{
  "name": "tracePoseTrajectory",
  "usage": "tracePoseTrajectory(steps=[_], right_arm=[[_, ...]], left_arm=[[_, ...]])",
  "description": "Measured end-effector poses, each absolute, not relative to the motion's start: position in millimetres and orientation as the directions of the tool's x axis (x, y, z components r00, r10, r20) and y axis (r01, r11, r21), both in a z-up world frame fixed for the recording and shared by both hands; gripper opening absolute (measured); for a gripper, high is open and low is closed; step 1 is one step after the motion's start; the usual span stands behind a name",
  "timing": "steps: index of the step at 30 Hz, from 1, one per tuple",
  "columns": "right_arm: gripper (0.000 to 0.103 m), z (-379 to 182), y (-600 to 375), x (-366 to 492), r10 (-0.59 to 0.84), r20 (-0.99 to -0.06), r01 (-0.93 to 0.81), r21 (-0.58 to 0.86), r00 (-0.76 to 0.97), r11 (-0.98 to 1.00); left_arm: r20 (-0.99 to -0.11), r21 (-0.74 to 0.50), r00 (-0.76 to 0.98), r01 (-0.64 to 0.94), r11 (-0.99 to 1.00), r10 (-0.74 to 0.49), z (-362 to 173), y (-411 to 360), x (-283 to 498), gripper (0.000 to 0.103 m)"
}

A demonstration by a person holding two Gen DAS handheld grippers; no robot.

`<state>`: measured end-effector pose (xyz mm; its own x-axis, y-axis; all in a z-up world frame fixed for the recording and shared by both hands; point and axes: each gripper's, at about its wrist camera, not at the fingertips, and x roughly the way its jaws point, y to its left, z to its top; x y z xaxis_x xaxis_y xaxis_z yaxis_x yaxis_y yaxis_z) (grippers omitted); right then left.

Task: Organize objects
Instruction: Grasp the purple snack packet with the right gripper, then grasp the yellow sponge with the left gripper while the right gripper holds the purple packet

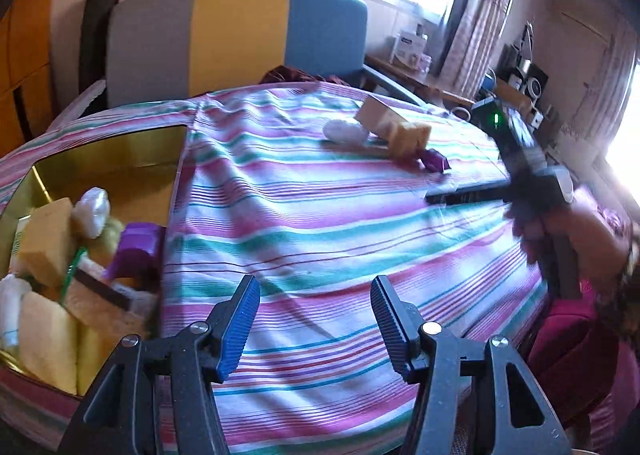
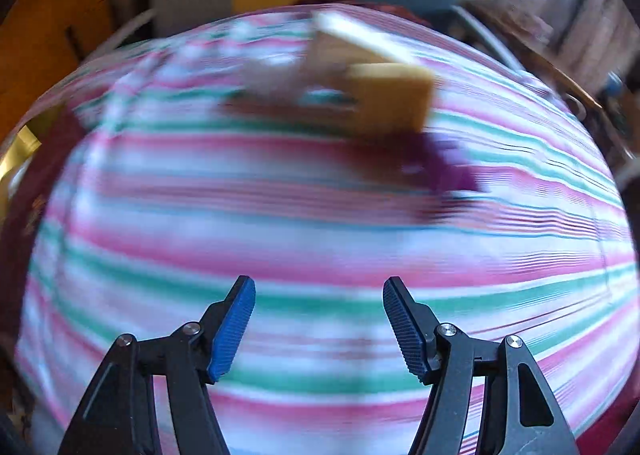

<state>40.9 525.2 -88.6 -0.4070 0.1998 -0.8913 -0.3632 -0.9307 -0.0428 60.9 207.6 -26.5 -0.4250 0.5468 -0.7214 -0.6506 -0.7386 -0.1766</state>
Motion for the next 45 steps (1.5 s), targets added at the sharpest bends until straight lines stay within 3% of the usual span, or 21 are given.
tracePoseTrajectory(steps=[4, 7, 10, 21, 25, 29, 37, 45], right_arm=[[0.068, -77.7, 585.0, 37.2, 0.220, -0.852, -0.443, 0.015, -0.474, -0.896], [0.075, -80.3, 610.5, 27.6, 0.225, -0.825, -0.433, 0.027, -0.518, -0.901], [0.075, -92.1, 627.1, 10.3, 0.185, -0.839, -0.407, 0.047, -0.512, -0.912], [0.055, -101.5, 626.0, 4.7, 0.093, -0.869, -0.392, 0.122, -0.486, -0.912], [0.040, -96.0, 628.6, 23.4, 0.056, -0.884, -0.420, 0.163, -0.463, -0.893], [0.039, -95.2, 629.5, 44.5, 0.073, -0.888, -0.435, 0.149, -0.454, -0.888], [0.038, -93.0, 662.1, 71.8, 0.008, -0.830, -0.526, 0.347, -0.558, -0.776], [0.038, -87.3, 679.2, 82.6, 0.060, -0.830, -0.584, 0.338, -0.555, -0.739]], left_arm=[[-0.736, -0.177, -0.406, -0.656, -0.733, 0.541, -31.6, 215.6, 60.1, 0.058], [-0.745, -0.177, -0.394, -0.661, -0.729, 0.538, -32.9, 220.7, 60.8, 0.058], [-0.748, -0.167, -0.397, -0.664, -0.729, 0.532, -33.4, 223.2, 62.8, 0.058], [-0.767, -0.168, -0.360, -0.686, -0.708, 0.531, -36.2, 247.3, 55.5, 0.058], [-0.755, -0.172, -0.347, -0.714, -0.679, 0.556, -29.5, 267.7, 52.0, 0.058], [-0.744, -0.171, -0.339, -0.736, -0.655, 0.575, -23.3, 297.4, 44.1, 0.058], [-0.736, -0.146, -0.351, -0.753, -0.642, 0.578, -16.8, 372.8, 17.5, 0.058], [-0.747, -0.086, -0.394, -0.741, -0.666, 0.535, -13.7, 475.7, -26.2, 0.058]])
